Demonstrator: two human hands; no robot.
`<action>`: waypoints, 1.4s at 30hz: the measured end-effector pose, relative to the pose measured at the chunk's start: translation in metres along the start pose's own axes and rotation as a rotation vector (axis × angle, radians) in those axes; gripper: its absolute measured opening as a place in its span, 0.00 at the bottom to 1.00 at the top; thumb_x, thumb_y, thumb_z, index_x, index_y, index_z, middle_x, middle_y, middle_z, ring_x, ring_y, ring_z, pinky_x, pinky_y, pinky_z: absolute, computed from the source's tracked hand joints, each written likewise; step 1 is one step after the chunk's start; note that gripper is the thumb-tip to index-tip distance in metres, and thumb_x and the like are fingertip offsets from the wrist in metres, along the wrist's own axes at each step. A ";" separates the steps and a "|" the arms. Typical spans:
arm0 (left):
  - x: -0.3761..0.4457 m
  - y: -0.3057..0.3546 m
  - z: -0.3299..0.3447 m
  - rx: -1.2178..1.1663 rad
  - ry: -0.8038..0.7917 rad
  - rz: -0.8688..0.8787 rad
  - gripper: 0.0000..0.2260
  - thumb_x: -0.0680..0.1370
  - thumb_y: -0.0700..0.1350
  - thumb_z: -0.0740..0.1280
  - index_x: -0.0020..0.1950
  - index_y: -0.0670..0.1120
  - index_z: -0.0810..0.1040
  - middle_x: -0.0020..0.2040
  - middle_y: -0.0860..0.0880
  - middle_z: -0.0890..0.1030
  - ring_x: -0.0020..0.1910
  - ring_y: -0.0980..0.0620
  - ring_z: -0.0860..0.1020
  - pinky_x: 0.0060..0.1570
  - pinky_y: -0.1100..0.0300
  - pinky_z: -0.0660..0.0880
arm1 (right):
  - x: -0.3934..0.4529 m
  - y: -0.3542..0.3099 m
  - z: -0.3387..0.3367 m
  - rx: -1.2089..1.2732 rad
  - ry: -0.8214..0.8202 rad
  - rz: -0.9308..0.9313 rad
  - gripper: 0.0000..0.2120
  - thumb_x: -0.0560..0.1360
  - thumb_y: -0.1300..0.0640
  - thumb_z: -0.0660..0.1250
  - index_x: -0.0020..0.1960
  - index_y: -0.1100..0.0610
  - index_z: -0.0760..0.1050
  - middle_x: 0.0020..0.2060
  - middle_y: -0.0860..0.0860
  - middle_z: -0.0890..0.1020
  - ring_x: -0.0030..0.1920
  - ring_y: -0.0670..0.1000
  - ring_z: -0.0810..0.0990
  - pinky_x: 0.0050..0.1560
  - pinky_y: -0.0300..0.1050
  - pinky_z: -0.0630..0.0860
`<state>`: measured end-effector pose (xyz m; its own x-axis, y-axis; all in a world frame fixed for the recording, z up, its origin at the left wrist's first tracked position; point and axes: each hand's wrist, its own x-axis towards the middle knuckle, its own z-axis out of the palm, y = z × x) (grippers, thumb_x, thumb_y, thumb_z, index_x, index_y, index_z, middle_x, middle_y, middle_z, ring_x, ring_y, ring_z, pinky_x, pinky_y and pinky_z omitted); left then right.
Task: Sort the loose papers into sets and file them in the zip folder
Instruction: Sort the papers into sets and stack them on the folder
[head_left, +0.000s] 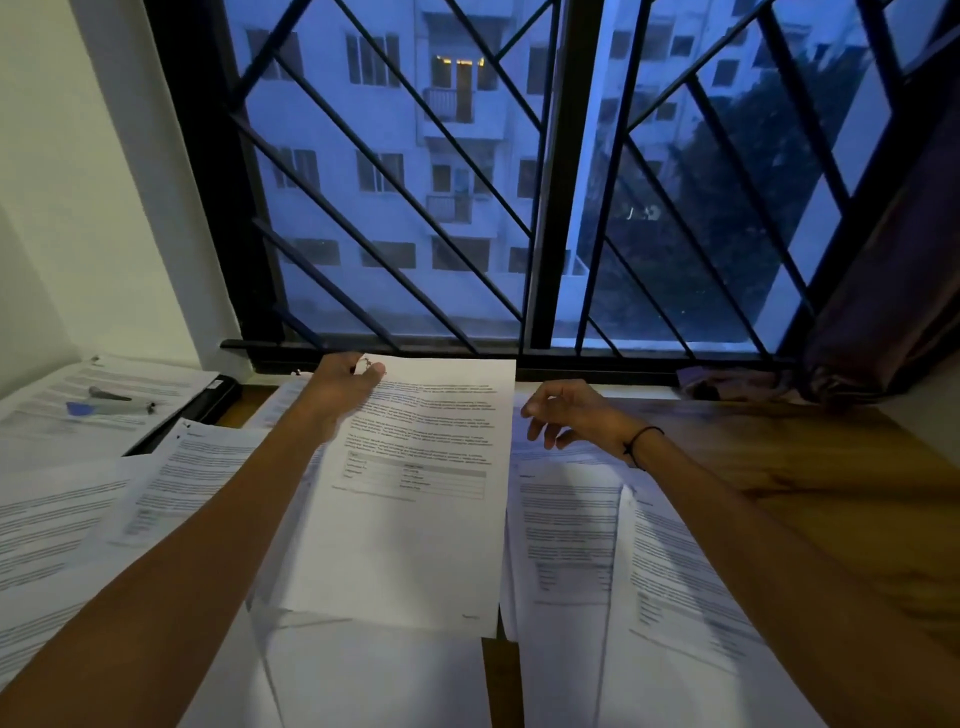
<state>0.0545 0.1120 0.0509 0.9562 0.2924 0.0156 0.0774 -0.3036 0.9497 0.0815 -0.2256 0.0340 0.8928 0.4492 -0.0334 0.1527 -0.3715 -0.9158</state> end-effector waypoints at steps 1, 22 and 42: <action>0.000 0.002 0.001 0.016 -0.004 0.009 0.09 0.84 0.46 0.67 0.60 0.42 0.79 0.52 0.45 0.83 0.46 0.52 0.81 0.36 0.61 0.72 | -0.001 0.004 -0.004 -0.049 -0.010 0.000 0.12 0.79 0.57 0.71 0.56 0.65 0.79 0.44 0.61 0.86 0.40 0.57 0.83 0.42 0.50 0.79; 0.007 -0.025 0.018 0.004 -0.312 -0.127 0.40 0.61 0.74 0.76 0.65 0.51 0.78 0.62 0.50 0.82 0.60 0.47 0.80 0.66 0.46 0.74 | 0.006 0.012 -0.013 -0.720 -0.199 -0.034 0.08 0.75 0.47 0.72 0.47 0.51 0.79 0.45 0.48 0.82 0.46 0.49 0.81 0.52 0.49 0.81; -0.034 0.006 0.087 -0.074 -0.363 0.082 0.10 0.77 0.47 0.75 0.54 0.42 0.85 0.46 0.44 0.88 0.46 0.45 0.87 0.50 0.46 0.84 | 0.034 -0.022 -0.008 -0.267 0.050 -0.159 0.04 0.77 0.61 0.73 0.50 0.62 0.83 0.46 0.55 0.86 0.49 0.50 0.85 0.53 0.41 0.82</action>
<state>0.0466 0.0212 0.0289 0.9972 -0.0747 -0.0064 -0.0119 -0.2422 0.9702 0.1124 -0.2087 0.0558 0.8677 0.4805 0.1276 0.3918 -0.5029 -0.7704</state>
